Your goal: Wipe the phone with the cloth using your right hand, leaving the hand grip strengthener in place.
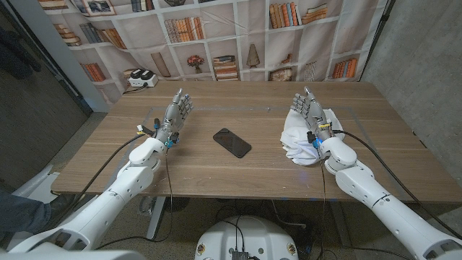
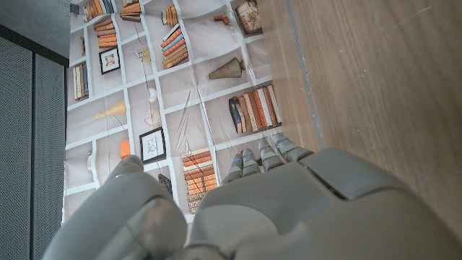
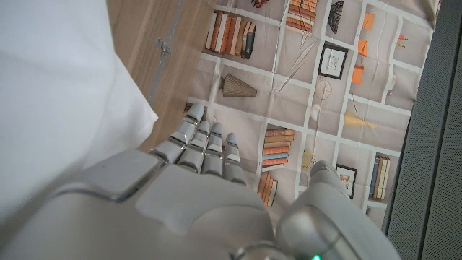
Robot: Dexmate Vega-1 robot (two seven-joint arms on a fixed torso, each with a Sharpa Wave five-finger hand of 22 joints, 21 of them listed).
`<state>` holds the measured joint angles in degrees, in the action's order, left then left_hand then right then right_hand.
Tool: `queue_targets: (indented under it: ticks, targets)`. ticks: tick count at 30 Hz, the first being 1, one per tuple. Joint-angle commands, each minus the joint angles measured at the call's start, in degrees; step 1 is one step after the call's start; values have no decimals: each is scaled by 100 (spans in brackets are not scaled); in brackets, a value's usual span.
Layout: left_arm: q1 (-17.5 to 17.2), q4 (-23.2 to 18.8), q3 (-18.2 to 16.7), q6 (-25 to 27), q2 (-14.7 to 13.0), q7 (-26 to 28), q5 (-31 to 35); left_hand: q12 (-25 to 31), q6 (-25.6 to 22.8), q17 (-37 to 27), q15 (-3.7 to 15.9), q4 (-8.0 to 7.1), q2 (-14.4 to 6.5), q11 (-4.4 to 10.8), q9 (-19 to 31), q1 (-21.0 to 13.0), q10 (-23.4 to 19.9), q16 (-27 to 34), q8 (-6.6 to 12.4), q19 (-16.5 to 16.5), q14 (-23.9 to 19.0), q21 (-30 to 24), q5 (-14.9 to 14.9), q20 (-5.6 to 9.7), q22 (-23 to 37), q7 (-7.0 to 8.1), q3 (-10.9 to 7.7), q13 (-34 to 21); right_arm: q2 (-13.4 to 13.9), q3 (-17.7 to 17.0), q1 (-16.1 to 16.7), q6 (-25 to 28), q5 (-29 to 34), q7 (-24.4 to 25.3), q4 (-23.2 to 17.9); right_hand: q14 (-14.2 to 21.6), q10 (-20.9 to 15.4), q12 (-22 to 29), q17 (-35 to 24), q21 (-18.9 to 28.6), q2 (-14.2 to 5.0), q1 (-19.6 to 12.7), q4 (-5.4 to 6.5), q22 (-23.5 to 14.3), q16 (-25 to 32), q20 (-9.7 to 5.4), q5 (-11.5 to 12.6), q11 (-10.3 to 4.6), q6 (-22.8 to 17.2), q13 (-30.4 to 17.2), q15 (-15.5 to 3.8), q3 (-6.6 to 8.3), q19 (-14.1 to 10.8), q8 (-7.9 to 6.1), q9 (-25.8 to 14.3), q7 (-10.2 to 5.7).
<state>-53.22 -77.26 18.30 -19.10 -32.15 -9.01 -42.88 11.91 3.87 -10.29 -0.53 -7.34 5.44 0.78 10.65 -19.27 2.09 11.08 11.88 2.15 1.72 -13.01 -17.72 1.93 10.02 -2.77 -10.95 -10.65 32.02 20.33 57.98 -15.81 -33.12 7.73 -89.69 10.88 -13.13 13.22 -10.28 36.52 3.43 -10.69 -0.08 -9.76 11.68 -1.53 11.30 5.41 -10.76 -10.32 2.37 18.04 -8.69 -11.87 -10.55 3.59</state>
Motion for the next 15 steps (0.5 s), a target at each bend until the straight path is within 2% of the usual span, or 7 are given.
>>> queue_targets:
  ticks: [1, 9, 15]
  targets:
    - [-30, -61, -29, -28, -147, -164, 27, 49, -57, -15, 3, 38, -51, -8, 17, -33, -64, 35, 45, -69, -47, -12, -47, 1, 24, -8, -17, -21, 40, -46, 332, -181, 341, 389, -499, 62, -78, 54, -16, -14, -6, -76, -35, -11, 38, 7, 13, -12, -65, -23, -19, 32, -68, -31, -22, 0]
    - [77, 49, 44, -148, -145, -231, 186, 74, -180, -13, 8, 64, -98, -3, 16, -98, -171, 52, 73, -109, -149, -3, -58, -11, 25, -6, -27, -20, 70, 4, 356, -323, 869, 600, -548, 116, -153, 70, -12, -36, -26, -116, -63, -12, 38, 13, 15, -35, -131, -25, -52, 44, -123, -40, -22, -40]
    - [86, 67, 56, -241, -131, -241, 232, 85, -220, -12, -3, 76, -117, 5, 16, -127, -222, 49, 78, -146, -171, -7, -61, -14, 25, 5, -30, -20, 175, -131, 498, -317, 1057, 796, -745, 130, -167, 65, -10, -61, -32, -141, -83, -13, 29, 14, 15, -53, -159, -26, -72, 48, -131, -39, -23, -65]
